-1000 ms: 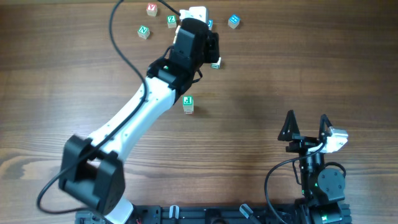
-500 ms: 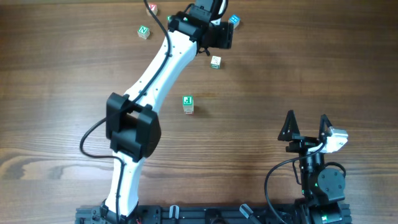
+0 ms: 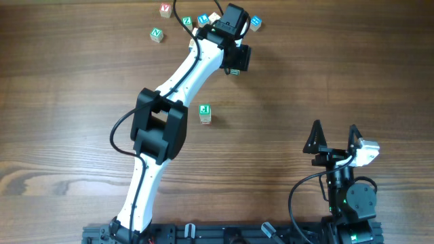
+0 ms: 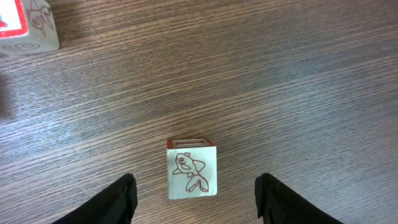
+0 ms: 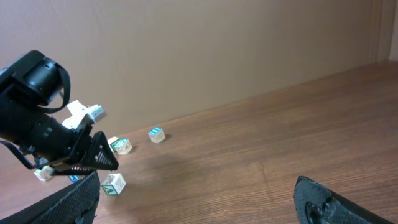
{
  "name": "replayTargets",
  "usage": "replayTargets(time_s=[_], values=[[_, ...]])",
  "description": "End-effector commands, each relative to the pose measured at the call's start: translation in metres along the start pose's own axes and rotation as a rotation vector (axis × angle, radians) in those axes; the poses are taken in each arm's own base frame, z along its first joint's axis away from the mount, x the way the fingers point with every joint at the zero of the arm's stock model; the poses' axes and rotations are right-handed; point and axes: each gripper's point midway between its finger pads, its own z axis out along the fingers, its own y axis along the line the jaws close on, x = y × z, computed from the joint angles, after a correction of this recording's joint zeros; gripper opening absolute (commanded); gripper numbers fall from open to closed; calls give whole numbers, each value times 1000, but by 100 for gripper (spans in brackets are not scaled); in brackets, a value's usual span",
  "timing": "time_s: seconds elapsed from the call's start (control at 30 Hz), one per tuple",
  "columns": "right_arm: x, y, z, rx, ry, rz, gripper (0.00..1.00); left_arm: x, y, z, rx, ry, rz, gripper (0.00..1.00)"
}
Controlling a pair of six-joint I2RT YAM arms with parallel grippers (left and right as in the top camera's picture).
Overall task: Form a tower
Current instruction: 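Reach the left gripper to the red 'I' block and grasp it, then lower the 'I' block onto the 'J' block and open the gripper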
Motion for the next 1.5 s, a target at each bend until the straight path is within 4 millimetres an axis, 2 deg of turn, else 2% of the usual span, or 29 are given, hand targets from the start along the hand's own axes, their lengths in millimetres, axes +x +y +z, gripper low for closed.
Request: replayTargets(time_s=[0.0,0.2,0.43,0.63,0.73,0.87,0.97,1.03,1.07,1.1,1.17,1.23,1.33,1.4,1.47], values=[[-3,-2,0,11,-13,-15,100,8,4,17,-16,27,8,61],[-3,-2,0,11,-13,-15,100,18,7,36,-23,54,8,56],[-3,-2,0,11,-13,-15,100,14,7,36,-27,37,9,43],[-3,-2,0,12,-13,-15,100,8,9,23,-35,23,7,29],[-3,-2,0,11,-13,-15,100,3,6,4,-32,8,7,26],[-3,-2,0,11,-13,-15,100,-13,4,-41,-23,-48,-23,26],[-3,-2,0,11,-13,-15,100,-28,2,-96,-7,-118,-75,26],[-3,-2,0,11,-13,-15,100,-32,1,-140,4,-161,-106,25],[-3,-2,0,12,-13,-15,100,-31,1,-157,7,-173,-110,25],[-3,-2,0,11,-13,-15,100,-26,0,-187,12,-187,-123,25],[-3,-2,0,12,-13,-15,100,-14,1,-215,12,-177,-151,26],[-3,-2,0,11,-13,-15,100,10,4,-239,-3,-122,-196,27],[-3,-2,0,11,-13,-15,100,41,11,-248,-38,-21,-215,27],[-3,-2,0,11,-13,-15,100,55,14,-245,-58,38,-219,20],[-3,-2,0,11,-13,-15,100,66,21,-237,-94,77,-252,20]])
